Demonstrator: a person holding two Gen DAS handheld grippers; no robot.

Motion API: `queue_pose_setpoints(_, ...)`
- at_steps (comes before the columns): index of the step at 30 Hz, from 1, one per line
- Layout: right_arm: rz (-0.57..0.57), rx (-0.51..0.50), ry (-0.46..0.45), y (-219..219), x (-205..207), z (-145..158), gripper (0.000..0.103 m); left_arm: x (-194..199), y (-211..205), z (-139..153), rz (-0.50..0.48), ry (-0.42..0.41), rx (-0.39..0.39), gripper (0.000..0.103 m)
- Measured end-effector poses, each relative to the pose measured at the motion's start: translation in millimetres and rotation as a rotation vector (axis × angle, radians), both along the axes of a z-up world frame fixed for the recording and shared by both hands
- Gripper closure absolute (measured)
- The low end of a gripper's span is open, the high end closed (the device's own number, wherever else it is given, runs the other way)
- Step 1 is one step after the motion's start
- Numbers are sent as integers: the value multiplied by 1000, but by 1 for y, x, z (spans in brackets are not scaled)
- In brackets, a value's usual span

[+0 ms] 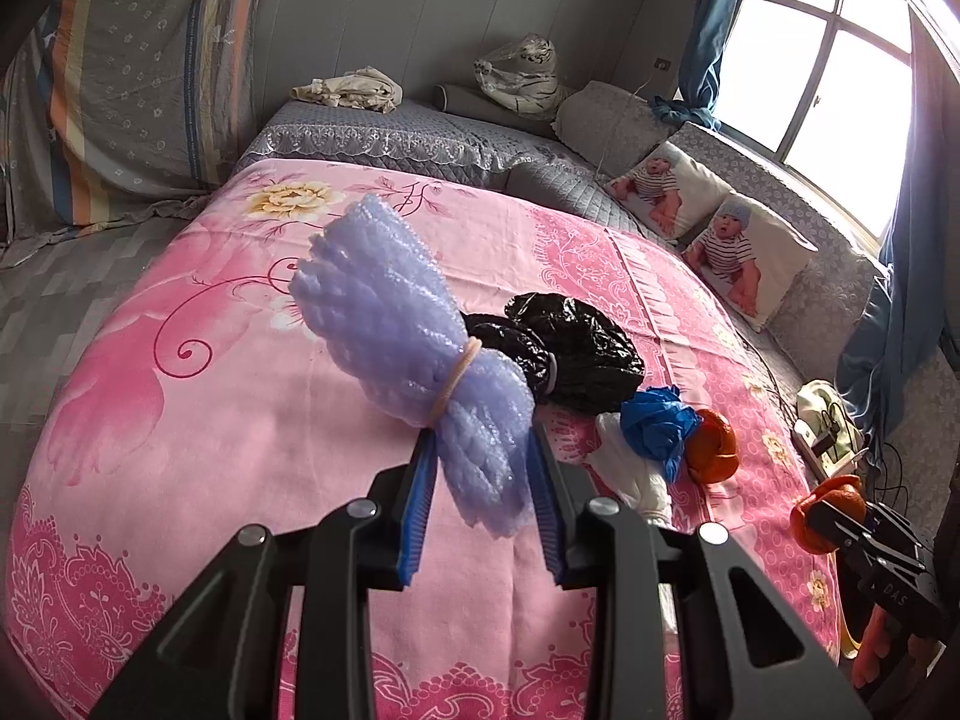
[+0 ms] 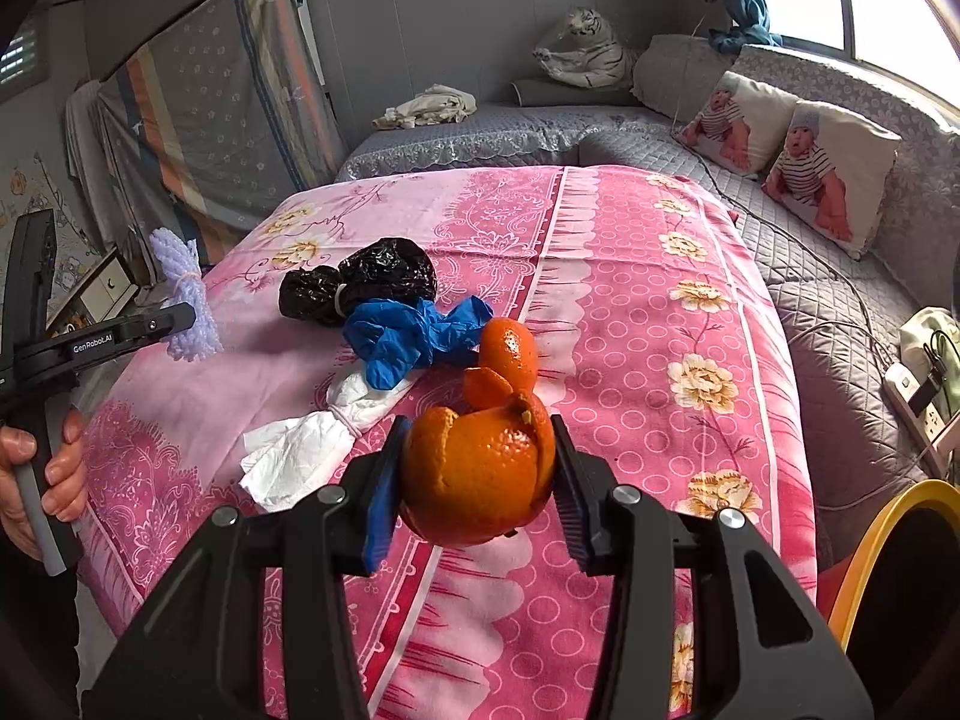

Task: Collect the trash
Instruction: 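Carry the foam bundle in the left tool while the right tool carries the orange to the bin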

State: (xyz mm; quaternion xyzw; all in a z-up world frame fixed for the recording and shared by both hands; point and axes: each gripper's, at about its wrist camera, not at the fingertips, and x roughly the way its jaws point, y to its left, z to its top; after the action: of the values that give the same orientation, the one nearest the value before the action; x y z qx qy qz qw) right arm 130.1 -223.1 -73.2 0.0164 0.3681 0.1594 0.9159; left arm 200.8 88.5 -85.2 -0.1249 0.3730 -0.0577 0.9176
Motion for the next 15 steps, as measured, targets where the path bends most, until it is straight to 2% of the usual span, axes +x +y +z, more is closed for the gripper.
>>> queue_pose_setpoints(15, -47, 44, -23, -21, -21, 8, 61, -35, -18, 14, -54, -54, 5, 74)
